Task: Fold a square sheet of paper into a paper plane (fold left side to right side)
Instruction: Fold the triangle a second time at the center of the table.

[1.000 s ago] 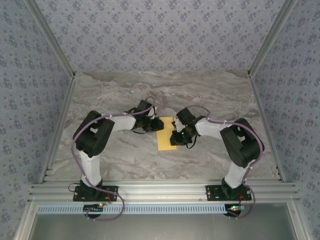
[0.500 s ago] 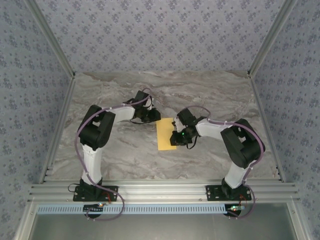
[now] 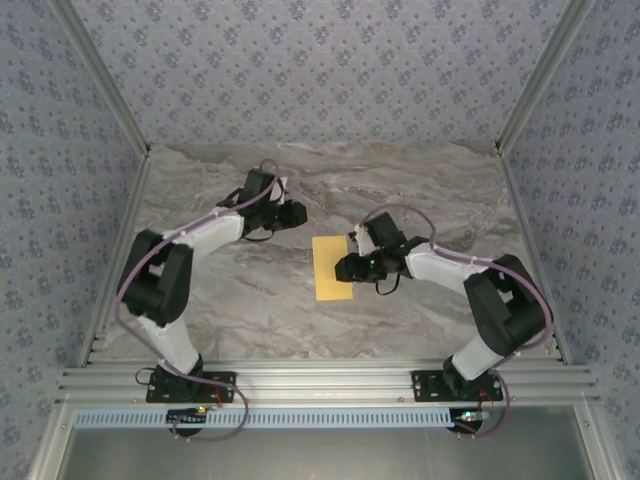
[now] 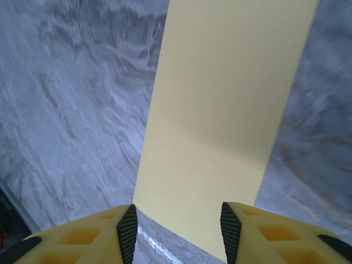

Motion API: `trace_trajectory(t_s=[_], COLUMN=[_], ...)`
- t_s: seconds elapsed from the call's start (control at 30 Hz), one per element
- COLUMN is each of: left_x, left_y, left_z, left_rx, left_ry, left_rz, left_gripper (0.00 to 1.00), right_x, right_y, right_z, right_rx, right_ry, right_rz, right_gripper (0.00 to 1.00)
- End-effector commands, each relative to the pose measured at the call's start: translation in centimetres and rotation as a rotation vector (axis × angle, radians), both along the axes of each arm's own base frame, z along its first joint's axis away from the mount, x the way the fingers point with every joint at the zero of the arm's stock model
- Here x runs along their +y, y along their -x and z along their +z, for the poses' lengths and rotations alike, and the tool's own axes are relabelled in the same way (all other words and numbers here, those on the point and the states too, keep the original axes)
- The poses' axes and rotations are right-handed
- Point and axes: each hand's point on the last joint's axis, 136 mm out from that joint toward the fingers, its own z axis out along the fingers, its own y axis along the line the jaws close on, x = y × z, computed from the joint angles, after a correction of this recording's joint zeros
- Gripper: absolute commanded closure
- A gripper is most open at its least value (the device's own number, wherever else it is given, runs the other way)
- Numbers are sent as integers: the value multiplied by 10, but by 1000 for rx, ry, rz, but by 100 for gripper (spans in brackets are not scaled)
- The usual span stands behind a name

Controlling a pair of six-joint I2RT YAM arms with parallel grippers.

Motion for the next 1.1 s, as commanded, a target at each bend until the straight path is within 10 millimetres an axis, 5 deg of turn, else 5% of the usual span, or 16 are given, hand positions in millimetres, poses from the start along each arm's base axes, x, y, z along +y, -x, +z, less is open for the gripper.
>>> trace_trajectory(t_s=[0.0,0.27,0.5,0.73,1.07], left_x=[-24,-48,-44,-34,-31], left_y=[32,38,37,49,56], left_z=[-21,-72,-100,-115,-122], left_rx=[79,195,237,262,274], left_ry=[34,43,-14,-66,-66], left_rz=[-72,-83,-61,-50,-45], left_gripper=[70,71,72,73,73], right_x=[-22,-36,-39,-28,-6], right_y=[-7,-2,2,1,8], right_z=[-2,-13,-18,-16,-34], right_rx=[-12,34,50,118,238], right_ry=[33,22,32,-65,-87], right_rz=[-81,-148,-152,-137,-93], right_gripper=[50,42,39,35,43])
